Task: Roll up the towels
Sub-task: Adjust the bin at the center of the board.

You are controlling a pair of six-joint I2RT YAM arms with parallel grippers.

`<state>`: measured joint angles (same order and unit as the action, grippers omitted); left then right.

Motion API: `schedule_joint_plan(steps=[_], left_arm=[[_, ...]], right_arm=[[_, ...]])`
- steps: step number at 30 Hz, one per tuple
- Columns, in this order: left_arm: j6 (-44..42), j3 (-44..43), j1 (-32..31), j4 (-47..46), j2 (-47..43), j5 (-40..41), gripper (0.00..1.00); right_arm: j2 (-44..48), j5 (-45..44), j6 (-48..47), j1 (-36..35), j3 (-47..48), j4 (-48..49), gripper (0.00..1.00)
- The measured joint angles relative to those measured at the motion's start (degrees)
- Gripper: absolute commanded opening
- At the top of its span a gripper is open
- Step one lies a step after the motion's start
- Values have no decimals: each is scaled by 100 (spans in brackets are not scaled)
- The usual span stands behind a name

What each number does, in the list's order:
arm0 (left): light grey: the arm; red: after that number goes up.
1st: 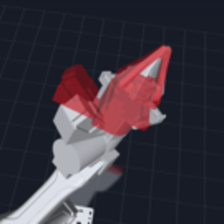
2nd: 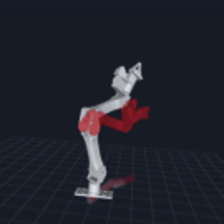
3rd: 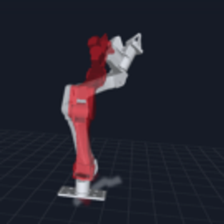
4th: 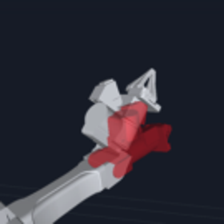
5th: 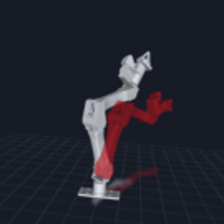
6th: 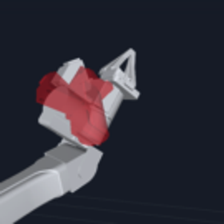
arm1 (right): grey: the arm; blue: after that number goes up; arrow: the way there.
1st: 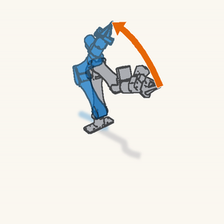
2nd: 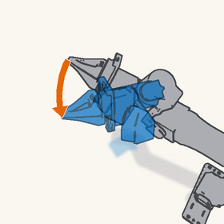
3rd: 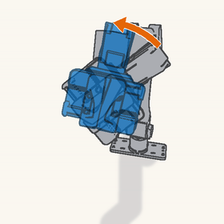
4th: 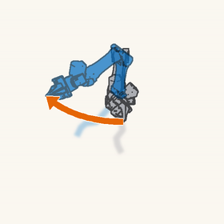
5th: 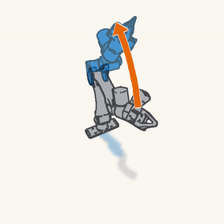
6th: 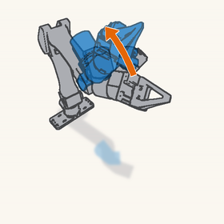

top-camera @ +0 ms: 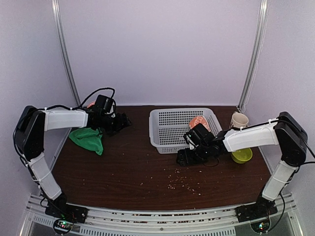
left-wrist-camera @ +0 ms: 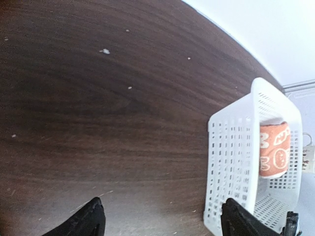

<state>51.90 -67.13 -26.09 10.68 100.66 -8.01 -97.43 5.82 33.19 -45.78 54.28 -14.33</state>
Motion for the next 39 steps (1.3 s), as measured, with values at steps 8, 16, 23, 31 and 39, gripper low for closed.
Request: schedule_joint_plan(steps=[8,16,23,31,39], left_arm=[[42,-1421,-420,-44,1123,-393,87],[37,-2087,-826,-52,1692,-789,75],[162,-2166,-890,68,2050,-732,46],[328,-2540,-890,35,2096,-542,18],[424,-2905,-890,122,2236,-238,5]], right_arm=[[249,85,70,-11,-157,85,93],[289,168,15,-11,-153,48,93],[623,339,-114,-11,-28,-240,93],[874,389,-308,-11,90,-590,93],[1187,459,-485,61,321,-1040,94]])
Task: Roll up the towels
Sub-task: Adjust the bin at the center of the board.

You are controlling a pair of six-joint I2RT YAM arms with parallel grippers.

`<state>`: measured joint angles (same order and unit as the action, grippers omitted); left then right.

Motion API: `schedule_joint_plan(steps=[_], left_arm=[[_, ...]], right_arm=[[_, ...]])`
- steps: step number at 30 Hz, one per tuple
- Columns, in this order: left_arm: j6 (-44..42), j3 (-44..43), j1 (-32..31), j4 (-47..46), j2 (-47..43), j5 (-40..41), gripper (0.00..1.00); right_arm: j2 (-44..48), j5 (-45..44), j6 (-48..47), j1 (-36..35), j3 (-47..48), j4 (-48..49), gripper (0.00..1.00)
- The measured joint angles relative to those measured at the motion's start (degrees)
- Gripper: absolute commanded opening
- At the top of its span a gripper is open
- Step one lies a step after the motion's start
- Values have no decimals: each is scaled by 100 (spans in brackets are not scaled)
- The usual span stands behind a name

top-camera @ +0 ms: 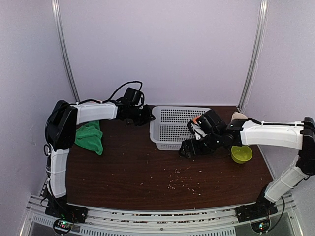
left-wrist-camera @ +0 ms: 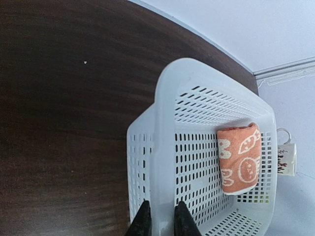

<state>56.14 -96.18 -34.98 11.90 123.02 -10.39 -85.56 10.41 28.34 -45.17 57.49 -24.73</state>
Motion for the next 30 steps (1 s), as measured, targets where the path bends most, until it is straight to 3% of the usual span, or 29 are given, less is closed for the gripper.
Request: schedule_joint_plan(steps=[2,20,30], left_arm=[[4,-122,0,15,81,13,0],[361,-693,240,-81,546,273,0],[376,-2310,848,-35,1591,-2,0]], right_arm=[[96,26,-26,59,103,-105,93],[1414,-254,197,999,262,-372,93],[1513,-398,317,1143,-17,-391,93]])
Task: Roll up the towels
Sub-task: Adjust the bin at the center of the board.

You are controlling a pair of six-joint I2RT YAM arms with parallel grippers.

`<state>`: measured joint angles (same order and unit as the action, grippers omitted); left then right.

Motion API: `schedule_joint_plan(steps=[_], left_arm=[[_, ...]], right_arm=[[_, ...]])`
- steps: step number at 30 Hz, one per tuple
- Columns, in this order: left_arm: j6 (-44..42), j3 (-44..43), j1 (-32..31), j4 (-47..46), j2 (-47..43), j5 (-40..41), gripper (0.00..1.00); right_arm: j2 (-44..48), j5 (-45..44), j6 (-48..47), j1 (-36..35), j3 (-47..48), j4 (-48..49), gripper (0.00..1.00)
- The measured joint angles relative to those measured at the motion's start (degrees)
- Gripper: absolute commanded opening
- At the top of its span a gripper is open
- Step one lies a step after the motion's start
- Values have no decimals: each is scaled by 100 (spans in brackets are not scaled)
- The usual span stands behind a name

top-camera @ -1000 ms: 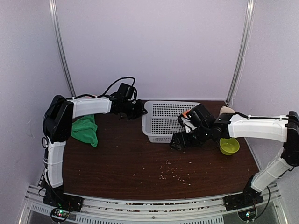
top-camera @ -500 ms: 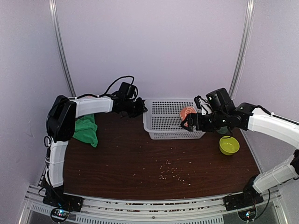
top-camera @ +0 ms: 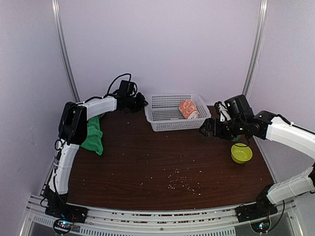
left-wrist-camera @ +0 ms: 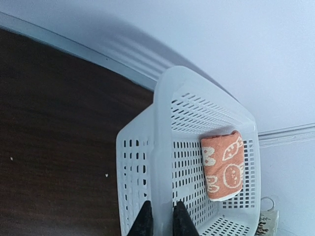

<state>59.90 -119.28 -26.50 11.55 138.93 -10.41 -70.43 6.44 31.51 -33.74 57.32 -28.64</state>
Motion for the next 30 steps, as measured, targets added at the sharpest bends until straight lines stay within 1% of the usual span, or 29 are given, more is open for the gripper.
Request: schedule_joint_plan(steps=[1,3,8,9,10,11,14,18,21,23,25,27,30], left_arm=[[0,-133,52,2,107,-61,5],[0,-317,136,-7,291,-195,29],[-142,-361,258,31,455,-404,65],[-160,-348,273,35,439,-444,77],[-210,-330,282,37,409,-470,94],[-260,-245,286,9,337,-503,97],[-317,437,291,-55,-179,-627,98],[-391,2085,295,-96,-1631,-564,98],[-505,3536,302,94,-3283,-66,98],[-557,4223,315,258,-4214,367,97],[-599,4826,345,496,-5025,813,93],[-632,5294,365,695,-5447,1222,91],[-704,5807,374,1086,-5431,1716,91]], right_arm=[[4,-7,0,0,-20,0,93],[17,-17,2,13,-52,-11,93],[72,-28,0,37,-70,-35,93],[83,-28,0,39,-70,-35,93],[90,-28,0,39,-70,-35,93],[92,-28,0,39,-70,-33,93],[94,-31,-2,39,-70,-31,93],[122,-31,-7,39,-70,-26,93],[205,-28,-9,39,-116,24,92],[251,-11,-9,39,-190,83,91],[262,17,-2,17,-299,179,90],[249,22,2,-57,-413,236,90],[168,13,31,-236,-463,254,90]])
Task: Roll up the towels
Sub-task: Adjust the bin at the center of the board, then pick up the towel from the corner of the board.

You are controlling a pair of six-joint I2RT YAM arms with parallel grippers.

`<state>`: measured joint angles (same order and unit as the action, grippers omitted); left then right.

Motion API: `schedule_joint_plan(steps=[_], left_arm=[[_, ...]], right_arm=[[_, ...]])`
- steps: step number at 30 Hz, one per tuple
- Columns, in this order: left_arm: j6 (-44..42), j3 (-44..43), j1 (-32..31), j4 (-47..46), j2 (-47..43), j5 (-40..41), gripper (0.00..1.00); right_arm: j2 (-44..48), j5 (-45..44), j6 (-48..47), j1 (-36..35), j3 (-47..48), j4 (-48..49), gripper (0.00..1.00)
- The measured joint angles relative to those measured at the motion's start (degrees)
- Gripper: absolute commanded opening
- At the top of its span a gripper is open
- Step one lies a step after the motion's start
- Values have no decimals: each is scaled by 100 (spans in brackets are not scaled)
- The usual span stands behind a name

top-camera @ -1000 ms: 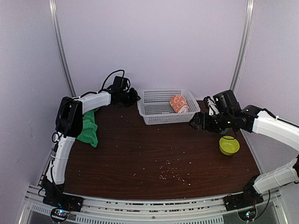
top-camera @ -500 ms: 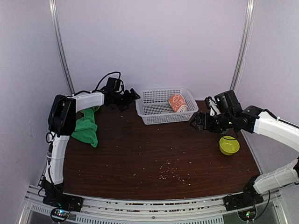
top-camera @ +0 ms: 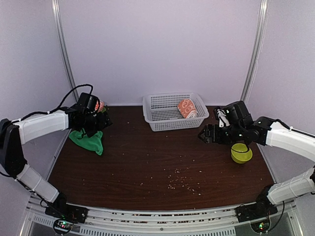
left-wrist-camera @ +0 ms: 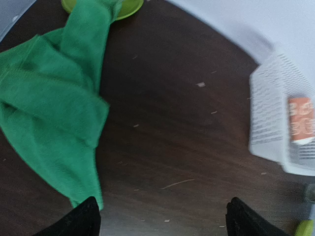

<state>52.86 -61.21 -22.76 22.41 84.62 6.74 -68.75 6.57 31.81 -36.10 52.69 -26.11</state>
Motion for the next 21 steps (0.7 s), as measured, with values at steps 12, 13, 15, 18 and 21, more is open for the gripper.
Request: schedule_joint_plan(steps=[12,13,15,18,21], left_arm=[[-358,-321,-168,1283,1641,1517,48],[-374,-321,-168,1290,1659,1558,38],[-391,-313,-168,1298,1670,1604,14],[-468,-271,-184,1279,1631,1617,0],[-595,-254,-319,1333,1360,1661,0]], right_arm=[[-94,-302,219,-470,192,-142,89],[-94,-334,229,-481,225,-173,90],[-68,-396,251,-505,262,-221,90],[63,-459,267,-531,271,-334,89],[227,-544,269,-533,315,-452,90]])
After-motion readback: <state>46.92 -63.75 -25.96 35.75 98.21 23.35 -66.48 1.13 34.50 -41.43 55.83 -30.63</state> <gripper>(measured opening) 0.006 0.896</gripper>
